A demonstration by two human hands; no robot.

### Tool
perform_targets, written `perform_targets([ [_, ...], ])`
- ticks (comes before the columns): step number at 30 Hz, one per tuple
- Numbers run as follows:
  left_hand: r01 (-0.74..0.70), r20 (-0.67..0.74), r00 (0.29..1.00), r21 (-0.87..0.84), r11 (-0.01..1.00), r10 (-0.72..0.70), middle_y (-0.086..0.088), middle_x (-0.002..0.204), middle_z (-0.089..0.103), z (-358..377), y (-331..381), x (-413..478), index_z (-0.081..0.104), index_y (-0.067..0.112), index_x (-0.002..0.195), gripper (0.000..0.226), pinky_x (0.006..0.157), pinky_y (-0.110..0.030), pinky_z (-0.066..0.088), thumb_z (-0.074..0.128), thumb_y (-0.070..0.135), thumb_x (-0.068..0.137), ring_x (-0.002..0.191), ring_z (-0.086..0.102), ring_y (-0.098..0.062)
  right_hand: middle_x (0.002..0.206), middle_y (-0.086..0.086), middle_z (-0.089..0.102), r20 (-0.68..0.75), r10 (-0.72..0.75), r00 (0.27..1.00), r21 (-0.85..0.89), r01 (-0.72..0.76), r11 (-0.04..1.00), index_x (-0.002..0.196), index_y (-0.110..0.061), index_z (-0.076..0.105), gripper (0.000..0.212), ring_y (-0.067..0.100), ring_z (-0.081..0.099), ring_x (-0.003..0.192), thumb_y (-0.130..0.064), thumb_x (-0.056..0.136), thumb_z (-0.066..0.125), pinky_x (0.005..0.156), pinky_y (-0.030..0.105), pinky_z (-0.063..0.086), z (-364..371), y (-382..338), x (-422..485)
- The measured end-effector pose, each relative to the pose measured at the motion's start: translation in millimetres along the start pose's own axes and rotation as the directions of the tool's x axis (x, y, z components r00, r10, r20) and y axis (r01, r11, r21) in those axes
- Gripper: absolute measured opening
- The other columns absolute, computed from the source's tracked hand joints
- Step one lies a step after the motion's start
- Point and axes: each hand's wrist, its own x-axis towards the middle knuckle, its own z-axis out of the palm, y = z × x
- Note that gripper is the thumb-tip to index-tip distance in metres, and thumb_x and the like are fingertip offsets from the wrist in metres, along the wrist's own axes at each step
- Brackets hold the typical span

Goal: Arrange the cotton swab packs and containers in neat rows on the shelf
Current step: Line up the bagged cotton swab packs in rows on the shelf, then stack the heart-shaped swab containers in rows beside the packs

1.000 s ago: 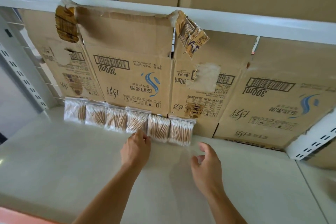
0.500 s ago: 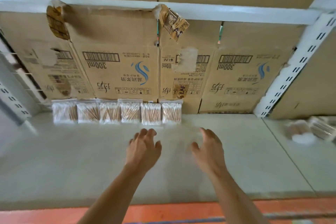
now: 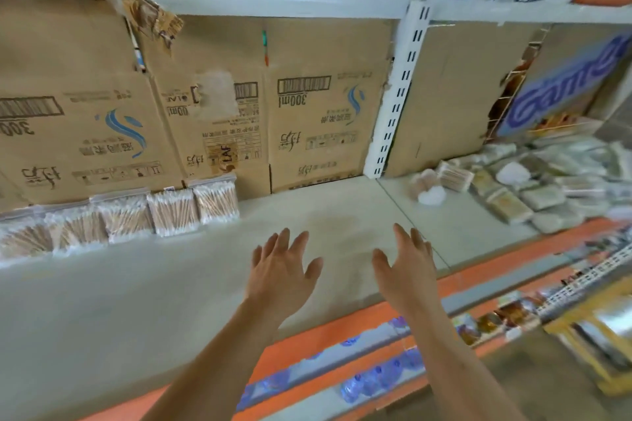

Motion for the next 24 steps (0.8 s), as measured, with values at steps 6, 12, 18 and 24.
perform_targets([
  [6,-0.053,0.056,0.997,0.005,0.999,0.052,-0.004,0.157,0.018,36.3,88.7,53.3,0.021,0.027,0.149,0.060,0.117,-0.038,0.015,0.029,0.055,0.096,0.144,0.014,-0.021,0.158,0.006,0.018,-0.054,0.027,0.998,0.128,-0.020,0.992,0.150,-0.019,0.025,0.060,0.025,0.010,0.147,-0.028,0.095,0.049,0.119,0.044,0.017,-47.3,74.8,57.4],
  [12,0.080,0.064,0.996,-0.226,0.971,-0.067,-0.001,0.145,0.041,67.5,189.3,125.1,0.036,0.022,0.143,0.056,0.106,-0.033,0.034,0.040,0.051,0.095,0.132,0.039,-0.019,0.149,0.003,0.038,-0.040,0.010,0.999,0.228,0.000,0.974,0.147,-0.019,0.033,0.054,0.020,0.036,0.136,-0.025,0.096,0.050,0.108,0.034,0.032,-99.1,146.7,144.5],
  [18,0.376,0.117,0.919,-0.540,0.753,-0.376,-0.007,0.133,0.055,81.4,236.9,177.6,0.045,0.017,0.137,0.050,0.086,-0.024,0.042,0.042,0.046,0.096,0.116,0.053,-0.022,0.136,0.007,0.051,-0.013,-0.148,0.989,0.197,0.148,0.969,0.141,-0.014,0.041,0.051,0.024,0.049,0.123,-0.017,0.092,0.055,0.099,0.036,0.041,-111.4,166.2,216.0],
  [24,0.488,0.171,0.846,-0.628,0.606,-0.505,-0.006,0.129,0.056,91.5,254.5,214.6,0.046,0.016,0.136,0.053,0.071,-0.026,0.047,0.047,0.046,0.093,0.097,0.058,-0.021,0.140,0.007,0.046,0.056,-0.269,0.962,0.152,0.258,0.954,0.144,-0.018,0.037,0.057,0.027,0.047,0.124,-0.012,0.090,0.054,0.097,0.037,0.042,-101.9,163.3,266.9],
])
